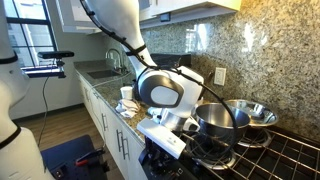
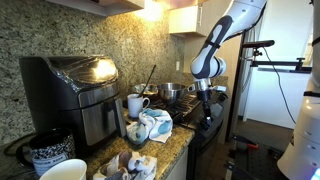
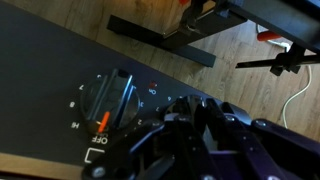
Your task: Twist the first knob on the stove
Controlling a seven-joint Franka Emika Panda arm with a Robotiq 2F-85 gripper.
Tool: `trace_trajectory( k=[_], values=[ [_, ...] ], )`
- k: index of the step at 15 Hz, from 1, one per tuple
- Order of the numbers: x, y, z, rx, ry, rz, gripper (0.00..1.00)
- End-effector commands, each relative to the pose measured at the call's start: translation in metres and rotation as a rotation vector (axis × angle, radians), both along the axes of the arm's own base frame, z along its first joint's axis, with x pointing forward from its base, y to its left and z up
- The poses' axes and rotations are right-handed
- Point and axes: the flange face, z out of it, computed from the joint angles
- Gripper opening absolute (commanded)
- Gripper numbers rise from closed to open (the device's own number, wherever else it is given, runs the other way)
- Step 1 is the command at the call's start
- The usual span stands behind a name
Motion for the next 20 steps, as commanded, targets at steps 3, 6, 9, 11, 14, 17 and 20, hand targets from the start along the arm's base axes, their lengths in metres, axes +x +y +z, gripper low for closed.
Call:
trace_trajectory(
  k=[3,6,9,11,14,17,20],
  values=[
    [-0.006,0.019,-0.028,0.017,0.016,-0.006,0.54],
    [-0.009,0.023,-0.036,0.021,0.027,-0.011,0.76],
    [-0.010,0.027,-0.037,0.027,0.031,-0.017,0.99],
    [-0.011,0.029,-0.039,0.032,0.035,-0.021,1.00],
    [-0.010,0.028,-0.036,0.037,0.027,-0.032,1.00],
    [-0.009,0.025,-0.030,0.043,0.013,-0.044,1.00],
    [-0.007,0.022,-0.019,0.046,-0.011,-0.066,1.00]
  ],
)
